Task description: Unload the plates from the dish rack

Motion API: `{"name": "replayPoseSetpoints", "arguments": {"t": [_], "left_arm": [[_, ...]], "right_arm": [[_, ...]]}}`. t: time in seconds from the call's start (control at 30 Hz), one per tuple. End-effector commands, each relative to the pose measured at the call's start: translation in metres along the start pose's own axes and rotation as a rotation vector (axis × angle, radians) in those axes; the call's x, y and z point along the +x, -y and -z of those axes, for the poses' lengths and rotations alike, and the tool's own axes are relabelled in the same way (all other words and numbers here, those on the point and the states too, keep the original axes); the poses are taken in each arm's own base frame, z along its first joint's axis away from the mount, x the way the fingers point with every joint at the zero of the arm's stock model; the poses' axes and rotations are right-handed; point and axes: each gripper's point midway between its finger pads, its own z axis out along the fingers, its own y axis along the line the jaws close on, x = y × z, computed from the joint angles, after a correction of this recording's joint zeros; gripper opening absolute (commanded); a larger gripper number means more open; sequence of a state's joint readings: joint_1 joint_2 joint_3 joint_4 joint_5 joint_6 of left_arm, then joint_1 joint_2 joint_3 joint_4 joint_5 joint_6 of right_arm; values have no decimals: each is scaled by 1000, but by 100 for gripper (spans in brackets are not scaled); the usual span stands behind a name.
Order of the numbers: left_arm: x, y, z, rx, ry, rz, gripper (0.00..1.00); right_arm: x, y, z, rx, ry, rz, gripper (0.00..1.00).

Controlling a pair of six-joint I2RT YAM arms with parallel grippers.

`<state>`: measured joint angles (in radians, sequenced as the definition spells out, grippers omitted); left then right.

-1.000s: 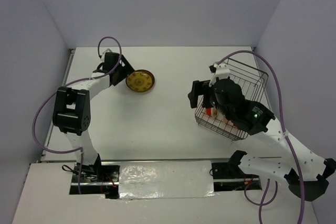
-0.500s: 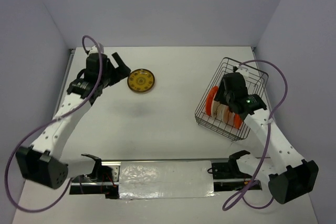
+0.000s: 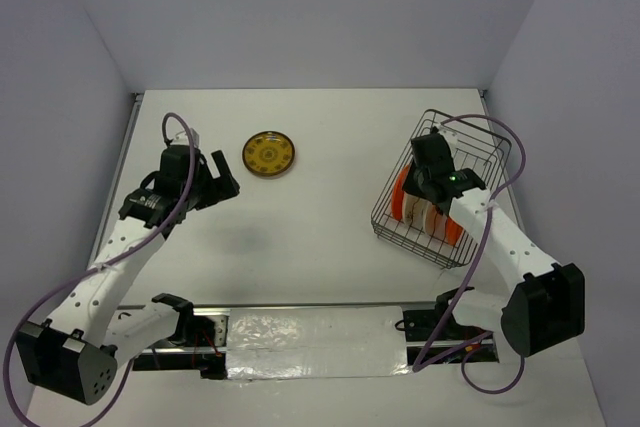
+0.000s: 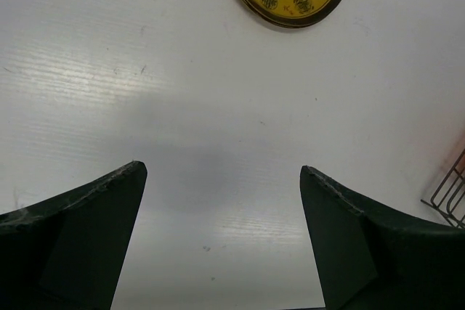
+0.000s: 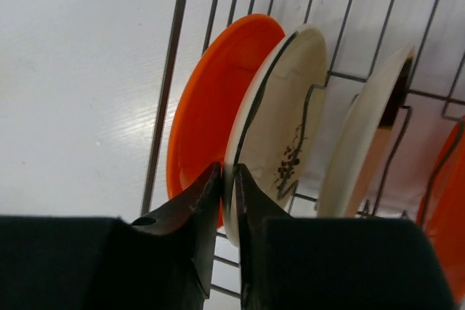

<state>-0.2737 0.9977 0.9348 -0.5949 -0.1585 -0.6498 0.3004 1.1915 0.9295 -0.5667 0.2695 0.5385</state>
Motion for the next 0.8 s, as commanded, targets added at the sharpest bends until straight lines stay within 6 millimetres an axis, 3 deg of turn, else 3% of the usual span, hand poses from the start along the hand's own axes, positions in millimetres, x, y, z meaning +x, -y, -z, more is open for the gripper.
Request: {"name": "replayPoseSetpoints", "arguments": {"t": [0.0,0.13,0.17,0.23,0.37,0.4,0.43,0.47,0.5,0.53,0.57,0.6,0.67,0.7,0.77], "left_arm": [[-6,3,7,28,33,-29,99],[-6,2,9,27,31,-32,100],[-7,3,9,29,32,-34,100],[-8,4,10,30,31,-32,99],[-25,17,22,69,59,-18,99],[-27,22,25,85,49,-19,99],[-40,31,34,113,76,-17,100],[-46,36,39,129,83,-16,99],[-56,49,49,176,91,-16,99],[-58,54,54,195,85,-11,99],[-62,61,59,222,84,-7,99],[-69,75,69,282,84,11,100],[-75,93,80,370,80,36,99],[-79,104,86,413,72,79,100],[-79,125,96,522,35,112,99]], "right_arm": [[-13,-7,-1,-26,48,-39,17],[-20,-11,9,-48,56,-36,8],[-26,-13,17,-63,75,-35,0],[-38,-18,28,-89,103,-32,0],[-65,-34,77,-186,181,14,0],[-80,-44,96,-235,223,24,0],[-83,-48,111,-269,237,69,0],[-80,-66,126,-352,228,123,0],[-90,-80,146,-411,253,158,0],[-84,-87,153,-433,236,235,0],[-71,-106,168,-498,221,318,0],[-72,-120,176,-529,224,396,0],[-46,-138,185,-591,153,535,0],[-27,-160,191,-633,129,653,0],[0,-171,192,-615,84,793,0]]}}
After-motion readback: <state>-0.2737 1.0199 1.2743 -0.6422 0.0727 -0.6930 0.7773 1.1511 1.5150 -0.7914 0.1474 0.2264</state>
